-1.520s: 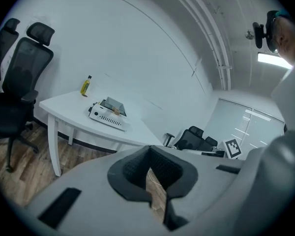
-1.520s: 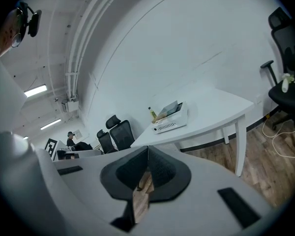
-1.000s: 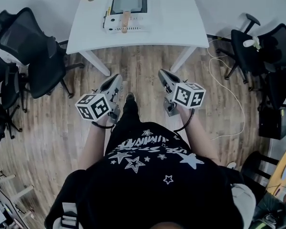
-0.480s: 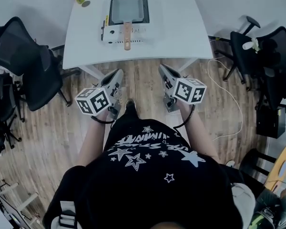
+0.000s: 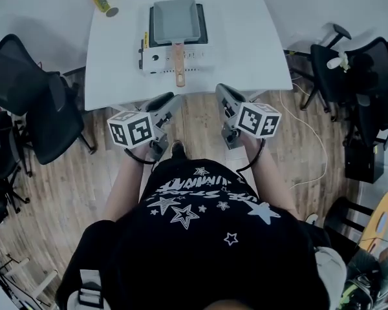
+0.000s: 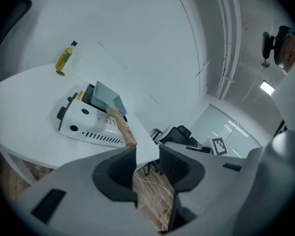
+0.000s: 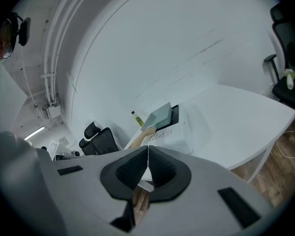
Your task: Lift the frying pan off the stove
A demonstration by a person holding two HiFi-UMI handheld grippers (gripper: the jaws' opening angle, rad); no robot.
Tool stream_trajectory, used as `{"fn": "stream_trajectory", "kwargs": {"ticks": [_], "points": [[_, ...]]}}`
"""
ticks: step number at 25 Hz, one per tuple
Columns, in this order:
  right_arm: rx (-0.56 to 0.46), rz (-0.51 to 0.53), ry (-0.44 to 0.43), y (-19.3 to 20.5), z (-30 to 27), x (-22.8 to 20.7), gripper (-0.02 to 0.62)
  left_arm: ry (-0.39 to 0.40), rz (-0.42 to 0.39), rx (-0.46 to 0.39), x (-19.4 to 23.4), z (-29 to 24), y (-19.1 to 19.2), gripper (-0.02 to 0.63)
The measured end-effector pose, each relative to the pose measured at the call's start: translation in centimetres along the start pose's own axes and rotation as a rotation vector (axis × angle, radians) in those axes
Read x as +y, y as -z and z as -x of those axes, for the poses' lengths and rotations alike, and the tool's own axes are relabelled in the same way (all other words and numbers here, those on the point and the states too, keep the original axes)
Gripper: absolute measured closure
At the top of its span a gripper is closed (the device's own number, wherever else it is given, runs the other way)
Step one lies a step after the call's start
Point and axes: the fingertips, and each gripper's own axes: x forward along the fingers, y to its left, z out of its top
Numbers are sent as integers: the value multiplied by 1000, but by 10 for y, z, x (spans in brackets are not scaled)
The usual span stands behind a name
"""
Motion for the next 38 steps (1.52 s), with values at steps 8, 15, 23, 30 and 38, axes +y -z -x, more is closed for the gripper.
{"fn": "stream_trajectory", "kwargs": {"ticks": [8, 15, 23, 30, 38], "points": [[6, -10, 29, -13, -36, -7, 586, 86, 154, 53, 23, -29, -12, 382], [7, -38, 28, -26, -66, -7, 588, 145, 295, 126, 39, -48, -16, 382], [24, -345, -108, -21, -92, -1, 586, 216, 330, 194, 43, -66, -20, 385], [58, -365, -327, -30, -103, 18, 461, 227, 370, 162, 41, -72, -23, 400], [169, -487, -403, -23, -133, 9, 416, 216, 385, 209, 43, -87, -20, 460]]}}
